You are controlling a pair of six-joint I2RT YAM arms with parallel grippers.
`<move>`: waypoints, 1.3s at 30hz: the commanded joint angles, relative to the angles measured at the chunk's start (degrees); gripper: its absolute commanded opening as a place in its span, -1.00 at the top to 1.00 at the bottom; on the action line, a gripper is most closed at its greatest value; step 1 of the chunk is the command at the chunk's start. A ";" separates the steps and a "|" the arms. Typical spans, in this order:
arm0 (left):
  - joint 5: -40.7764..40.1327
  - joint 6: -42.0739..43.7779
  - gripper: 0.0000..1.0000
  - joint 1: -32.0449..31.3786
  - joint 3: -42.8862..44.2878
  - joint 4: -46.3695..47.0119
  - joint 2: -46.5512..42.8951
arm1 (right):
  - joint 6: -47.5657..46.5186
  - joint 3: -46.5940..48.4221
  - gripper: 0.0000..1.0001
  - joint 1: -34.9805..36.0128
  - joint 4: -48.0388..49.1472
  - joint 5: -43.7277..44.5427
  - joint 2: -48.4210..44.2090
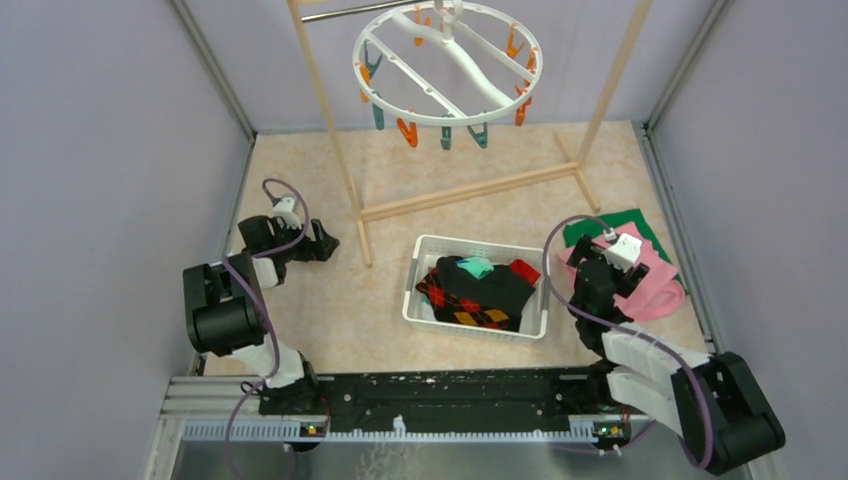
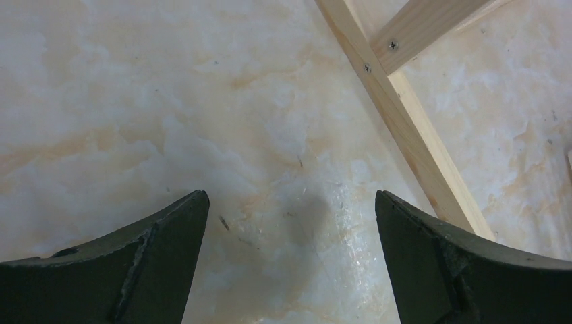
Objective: Remove the socks clipped to the hanger
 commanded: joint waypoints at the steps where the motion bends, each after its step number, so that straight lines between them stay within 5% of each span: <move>1: 2.97 -3.69 -0.98 -0.24 -3.08 17.54 -0.32 | -2.59 2.73 -0.97 -3.40 15.21 -1.44 6.69; 11: 2.68 -11.33 -0.98 -1.54 -13.98 45.15 -0.22 | -7.04 2.79 -0.97 -10.71 31.97 -9.45 20.76; 16: 2.04 -7.49 -0.98 -4.11 -18.32 48.54 -2.95 | -8.68 3.76 -0.97 -11.24 33.41 -15.60 23.85; 21: -11.36 0.45 -0.98 -12.62 -23.75 52.15 -5.40 | -12.08 1.05 -0.97 -11.24 40.22 -22.51 25.24; 24: -13.81 1.54 -0.98 -14.75 -25.07 62.44 -0.15 | -13.59 -1.88 -0.97 -11.24 46.49 -26.97 28.33; 25: -14.30 1.60 -0.98 -14.96 -24.41 59.32 -0.99 | -16.08 -2.57 -0.97 -10.63 55.51 -26.14 32.04; 28: -15.84 1.28 -0.98 -14.92 -18.61 44.59 -2.83 | -13.91 0.00 -0.97 -11.20 44.92 -26.51 29.12; 31: -16.04 1.60 -0.98 -15.03 -18.83 47.65 -1.65 | -8.62 3.86 -0.97 -16.06 35.34 -30.92 27.99; 39: -16.02 1.44 -0.98 -15.06 -19.03 46.77 -2.52 | -8.26 2.60 -0.98 -17.23 38.49 -32.51 28.17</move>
